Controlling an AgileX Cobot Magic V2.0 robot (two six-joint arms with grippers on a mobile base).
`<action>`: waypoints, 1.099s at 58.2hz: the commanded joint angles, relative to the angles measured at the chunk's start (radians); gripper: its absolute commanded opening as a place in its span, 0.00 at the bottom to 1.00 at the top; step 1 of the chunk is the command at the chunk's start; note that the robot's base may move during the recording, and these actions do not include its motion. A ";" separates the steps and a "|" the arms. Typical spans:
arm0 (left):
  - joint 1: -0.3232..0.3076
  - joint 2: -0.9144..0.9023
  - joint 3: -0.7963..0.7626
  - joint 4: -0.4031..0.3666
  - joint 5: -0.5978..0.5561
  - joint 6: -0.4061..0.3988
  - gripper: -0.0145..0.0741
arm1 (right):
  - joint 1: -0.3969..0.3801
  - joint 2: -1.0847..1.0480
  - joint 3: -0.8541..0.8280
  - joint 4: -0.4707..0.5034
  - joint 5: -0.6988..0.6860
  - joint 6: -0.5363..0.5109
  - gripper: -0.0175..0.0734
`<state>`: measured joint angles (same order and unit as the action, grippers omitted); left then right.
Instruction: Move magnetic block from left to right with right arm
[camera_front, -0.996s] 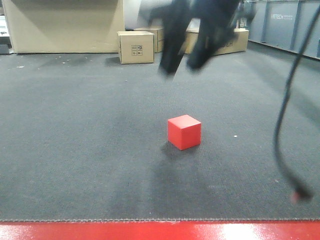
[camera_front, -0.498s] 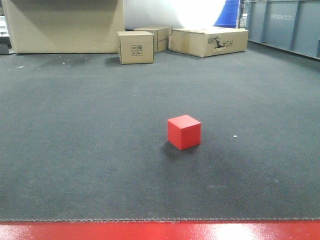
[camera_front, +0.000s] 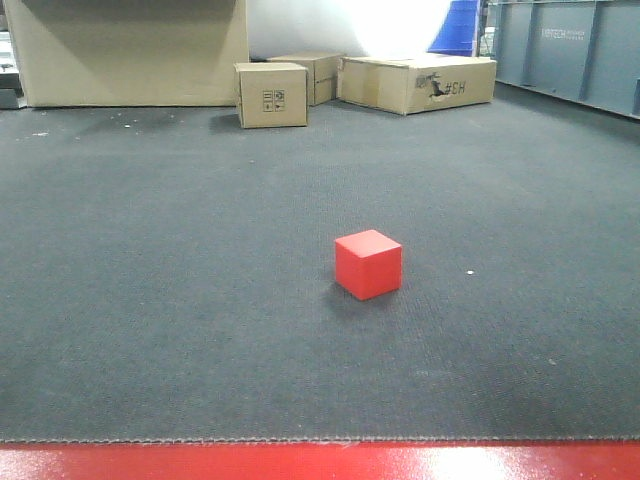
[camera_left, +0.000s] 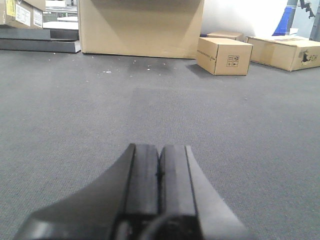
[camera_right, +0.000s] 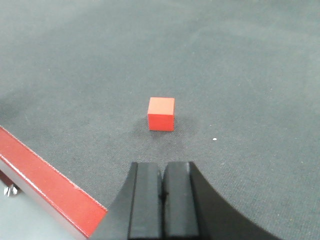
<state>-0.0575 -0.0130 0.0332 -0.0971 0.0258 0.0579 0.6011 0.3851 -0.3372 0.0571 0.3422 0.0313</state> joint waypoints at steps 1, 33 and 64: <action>-0.001 -0.012 0.009 -0.005 -0.083 -0.006 0.02 | -0.003 -0.017 -0.021 -0.008 -0.106 0.000 0.26; -0.001 -0.012 0.009 -0.005 -0.083 -0.006 0.02 | -0.004 -0.018 -0.021 -0.008 -0.116 0.000 0.26; -0.001 -0.012 0.009 -0.005 -0.083 -0.006 0.02 | -0.568 -0.125 0.146 -0.089 -0.285 -0.001 0.26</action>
<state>-0.0575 -0.0130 0.0332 -0.0971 0.0258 0.0579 0.0962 0.2821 -0.2082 -0.0245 0.2053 0.0313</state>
